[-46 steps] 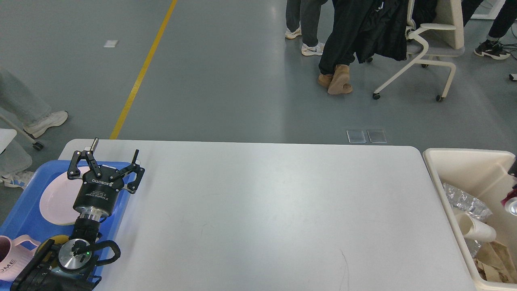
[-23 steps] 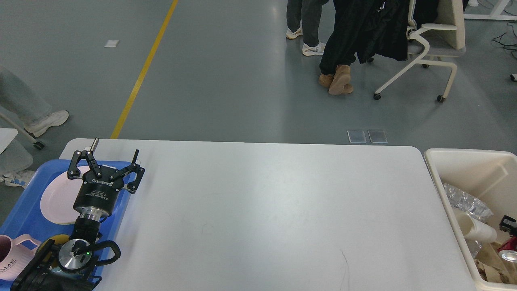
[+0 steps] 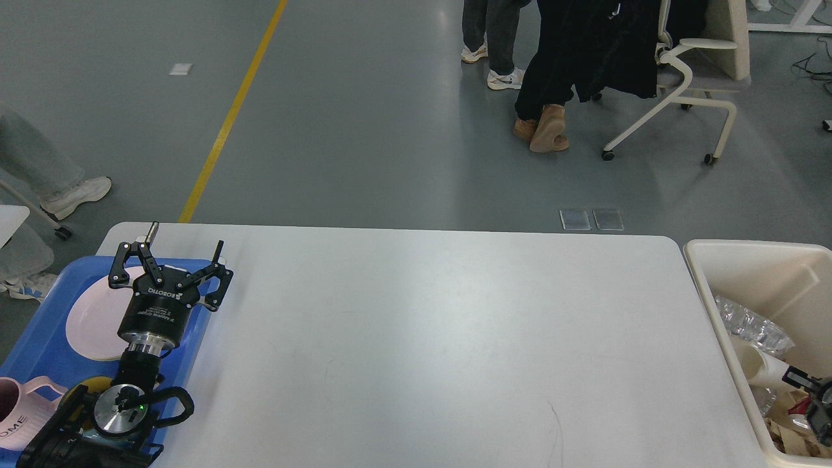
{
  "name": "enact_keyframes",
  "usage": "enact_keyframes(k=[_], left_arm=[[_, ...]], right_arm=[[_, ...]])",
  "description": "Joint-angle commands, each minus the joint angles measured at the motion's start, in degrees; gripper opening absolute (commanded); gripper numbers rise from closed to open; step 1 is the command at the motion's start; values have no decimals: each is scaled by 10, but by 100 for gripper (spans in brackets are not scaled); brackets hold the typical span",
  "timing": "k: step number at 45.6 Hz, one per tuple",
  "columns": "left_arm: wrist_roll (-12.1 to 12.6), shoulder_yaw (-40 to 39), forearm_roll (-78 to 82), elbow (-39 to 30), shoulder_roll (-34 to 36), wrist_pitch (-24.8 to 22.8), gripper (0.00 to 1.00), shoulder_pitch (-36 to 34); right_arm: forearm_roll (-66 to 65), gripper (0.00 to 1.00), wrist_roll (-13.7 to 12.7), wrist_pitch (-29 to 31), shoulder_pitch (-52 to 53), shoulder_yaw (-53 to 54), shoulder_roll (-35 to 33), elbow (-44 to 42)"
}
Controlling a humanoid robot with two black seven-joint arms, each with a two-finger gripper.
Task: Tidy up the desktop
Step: 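Raise the right gripper out of the bin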
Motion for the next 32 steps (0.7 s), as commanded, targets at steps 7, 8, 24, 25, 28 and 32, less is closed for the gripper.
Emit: enact_keyframes(k=[7, 8, 24, 25, 28, 32], left_arm=[[0, 0, 0, 0, 0, -1, 96, 0], [0, -1, 0, 0, 0, 0, 96, 0], [0, -1, 0, 0, 0, 0, 96, 0], [0, 0, 0, 0, 0, 0, 96, 0], [0, 0, 0, 0, 0, 0, 96, 0], [0, -1, 0, 0, 0, 0, 96, 0]], right_arm=[[-2, 77, 3, -25, -15, 0, -3, -1], [-2, 96, 4, -35, -14, 0, -3, -1], [-2, 100, 4, -62, -14, 2, -2, 0], [-2, 100, 4, -63, -14, 2, -2, 0], [-2, 100, 4, -61, -5, 14, -4, 6], [-4, 100, 5, -59, 25, 74, -9, 22]])
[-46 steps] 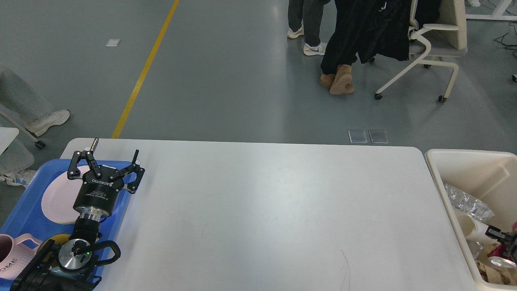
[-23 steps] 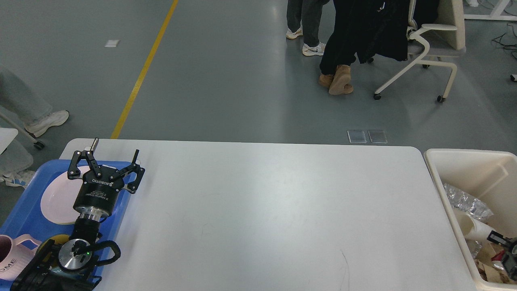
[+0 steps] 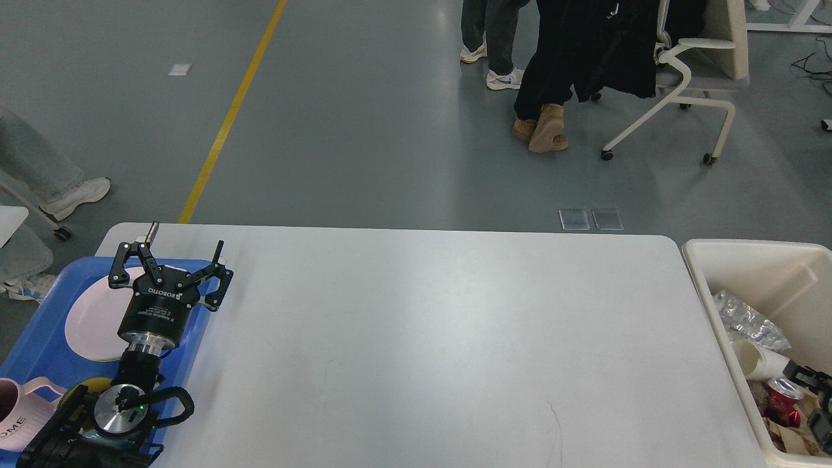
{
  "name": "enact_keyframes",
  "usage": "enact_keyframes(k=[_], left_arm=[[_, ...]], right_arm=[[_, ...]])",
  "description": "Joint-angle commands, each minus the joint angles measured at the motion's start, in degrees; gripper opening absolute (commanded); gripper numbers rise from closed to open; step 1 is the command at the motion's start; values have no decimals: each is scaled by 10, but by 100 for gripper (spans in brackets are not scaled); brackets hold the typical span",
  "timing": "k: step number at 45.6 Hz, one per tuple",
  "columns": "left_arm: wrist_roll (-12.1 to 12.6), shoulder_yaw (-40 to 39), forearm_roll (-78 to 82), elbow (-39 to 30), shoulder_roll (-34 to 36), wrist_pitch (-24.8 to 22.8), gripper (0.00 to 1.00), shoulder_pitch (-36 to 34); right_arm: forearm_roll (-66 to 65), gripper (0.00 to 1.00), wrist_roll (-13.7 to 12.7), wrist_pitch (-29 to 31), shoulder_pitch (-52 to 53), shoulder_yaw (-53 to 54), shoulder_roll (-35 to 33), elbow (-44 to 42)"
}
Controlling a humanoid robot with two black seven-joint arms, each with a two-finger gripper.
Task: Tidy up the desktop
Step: 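Raise the right gripper out of the bin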
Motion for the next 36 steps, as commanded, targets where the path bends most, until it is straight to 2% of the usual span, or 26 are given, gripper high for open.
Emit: enact_keyframes(k=[1, 5, 13, 20, 28, 32, 36], left_arm=[[0, -1, 0, 0, 0, 0, 96, 0], [0, 0, 0, 0, 0, 0, 96, 0], [0, 0, 0, 0, 0, 0, 96, 0], [0, 0, 0, 0, 0, 0, 96, 1], [0, 0, 0, 0, 0, -1, 96, 0], [0, 0, 0, 0, 0, 0, 96, 0], [0, 0, 0, 0, 0, 0, 96, 0]], right_arm=[[-3, 100, 1, 3, 39, 83, -8, 23], [-4, 100, 3, 4, 68, 235, -35, 49], [-4, 100, 4, 6, 96, 642, -80, 129], [-7, 100, 4, 9, 71, 936, -102, 255], [-8, 100, 5, 51, -9, 1147, -80, 382], [-9, 100, 5, 62, -20, 1176, -36, 411], [-42, 100, 10, 93, -64, 1186, -21, 450]])
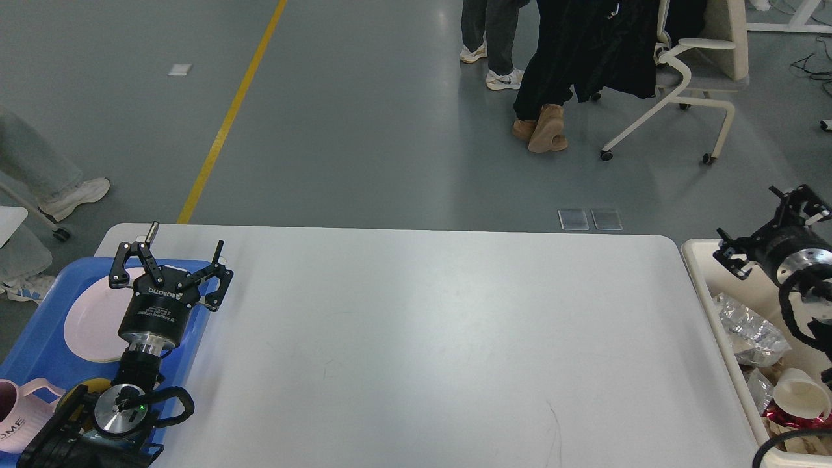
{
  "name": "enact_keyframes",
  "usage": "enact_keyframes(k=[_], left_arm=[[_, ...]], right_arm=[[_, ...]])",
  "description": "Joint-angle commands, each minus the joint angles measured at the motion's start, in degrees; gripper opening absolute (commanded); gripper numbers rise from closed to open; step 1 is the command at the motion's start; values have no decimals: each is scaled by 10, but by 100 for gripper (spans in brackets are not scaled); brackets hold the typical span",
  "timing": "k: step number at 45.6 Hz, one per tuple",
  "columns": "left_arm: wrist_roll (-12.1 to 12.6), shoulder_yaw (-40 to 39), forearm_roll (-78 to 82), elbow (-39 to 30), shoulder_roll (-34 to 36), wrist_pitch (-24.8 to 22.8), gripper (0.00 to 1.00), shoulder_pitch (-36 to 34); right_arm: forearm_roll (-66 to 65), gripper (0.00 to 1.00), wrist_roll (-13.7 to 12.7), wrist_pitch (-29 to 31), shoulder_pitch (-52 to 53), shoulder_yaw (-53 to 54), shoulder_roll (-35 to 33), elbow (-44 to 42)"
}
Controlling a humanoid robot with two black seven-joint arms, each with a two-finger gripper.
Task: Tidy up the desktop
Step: 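Raise the right gripper out of the bin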
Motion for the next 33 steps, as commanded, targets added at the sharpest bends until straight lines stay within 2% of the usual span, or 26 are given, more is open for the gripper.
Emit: enact_keyframes(k=[1, 4, 10, 13, 17, 33], left_arm=[[0, 0, 0, 0, 0, 0, 96, 0], [0, 0, 0, 0, 0, 0, 96, 0], [0, 0, 0, 0, 0, -1, 96, 0], [0, -1, 0, 0, 0, 0, 96, 0], [0, 0, 0, 0, 0, 0, 96, 0], [0, 0, 0, 0, 0, 0, 96, 0]], right_arm=[[-50, 100, 10, 46, -54, 25, 30, 55], [-118, 100, 51, 75, -78, 53, 62, 71], [-266, 100, 164, 82, -105, 152, 159, 71], [-323, 100, 199, 85, -120, 179, 192, 72], [-336, 100, 219, 86, -138, 184, 217, 79], [-334, 100, 220, 85, -148, 178, 220, 84]])
